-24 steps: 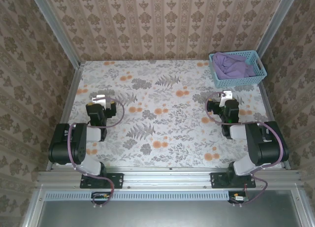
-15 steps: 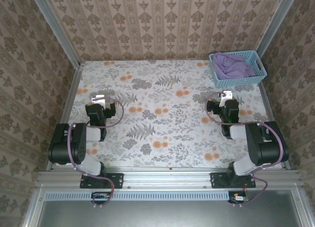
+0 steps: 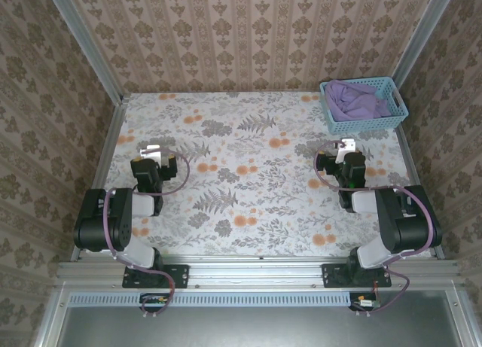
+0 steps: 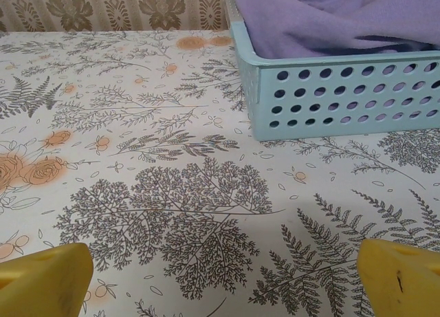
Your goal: Fold the inside-out t-shirt
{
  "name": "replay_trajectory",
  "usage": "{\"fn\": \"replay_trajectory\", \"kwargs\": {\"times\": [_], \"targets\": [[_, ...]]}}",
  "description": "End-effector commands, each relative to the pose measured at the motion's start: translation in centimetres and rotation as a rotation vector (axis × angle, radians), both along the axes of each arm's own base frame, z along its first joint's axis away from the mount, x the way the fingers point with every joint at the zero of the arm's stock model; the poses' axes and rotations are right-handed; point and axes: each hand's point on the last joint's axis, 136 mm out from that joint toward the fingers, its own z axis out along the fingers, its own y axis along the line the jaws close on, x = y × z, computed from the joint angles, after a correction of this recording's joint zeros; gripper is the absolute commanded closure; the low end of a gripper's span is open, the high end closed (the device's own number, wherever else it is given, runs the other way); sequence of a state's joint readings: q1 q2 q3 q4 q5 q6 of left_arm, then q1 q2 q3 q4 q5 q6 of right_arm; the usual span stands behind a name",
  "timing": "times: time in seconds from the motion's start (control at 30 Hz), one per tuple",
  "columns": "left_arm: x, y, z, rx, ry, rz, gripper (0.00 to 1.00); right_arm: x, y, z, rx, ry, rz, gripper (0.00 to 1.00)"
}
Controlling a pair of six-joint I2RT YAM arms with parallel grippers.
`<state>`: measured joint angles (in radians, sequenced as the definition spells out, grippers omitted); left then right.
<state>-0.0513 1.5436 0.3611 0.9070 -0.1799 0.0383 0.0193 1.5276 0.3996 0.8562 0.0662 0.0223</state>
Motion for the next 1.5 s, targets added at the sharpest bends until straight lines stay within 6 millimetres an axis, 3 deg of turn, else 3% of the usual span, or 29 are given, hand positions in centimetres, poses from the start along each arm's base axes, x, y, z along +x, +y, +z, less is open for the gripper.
{"fn": "replay_trajectory", "kwargs": {"times": [0.0,0.47,0.6,0.87,1.03,1.13,1.23,1.3,1.4,1.47], "targets": [[0.7,0.0,0.9,-0.010,-0.022,-0.001,0.00,0.2,0.2,0.2,0.014,-0.005,0.013,0.00],[0.7,0.0,1.0,-0.013,-0.027,-0.007,0.00,0.2,0.2,0.2,0.014,-0.006,0.013,0.00],[-0.3,-2.0,2.9,0.026,-0.065,-0.099,0.00,-0.4,1.2,0.7,0.005,-0.036,0.075,0.00],[-4.2,-4.2,8.1,0.011,-0.114,-0.111,0.00,-3.1,2.8,5.2,-0.070,-0.136,0.114,0.00],[-6.2,-4.2,11.7,-0.228,-0.153,-0.051,0.00,-5.2,4.7,9.4,-0.027,-0.140,0.200,0.00],[-7.2,-3.0,12.6,-0.359,-0.121,0.063,0.00,-6.4,5.3,12.7,0.082,-0.167,0.210,0.00],[-8.6,-1.5,12.6,-0.478,-0.047,0.209,0.00,-6.9,3.2,14.9,0.248,-0.154,0.037,0.00],[-9.0,-1.9,13.1,-0.512,-0.009,0.188,0.00,-7.2,1.8,15.0,0.344,-0.090,-0.081,0.00],[-10.0,-2.3,13.8,-0.542,0.057,0.145,0.00,-6.8,3.1,15.7,0.371,-0.072,-0.002,0.00],[-10.8,-1.0,13.5,-0.576,0.056,0.222,0.00,-6.3,2.7,15.6,0.412,-0.086,-0.038,0.00]]}}
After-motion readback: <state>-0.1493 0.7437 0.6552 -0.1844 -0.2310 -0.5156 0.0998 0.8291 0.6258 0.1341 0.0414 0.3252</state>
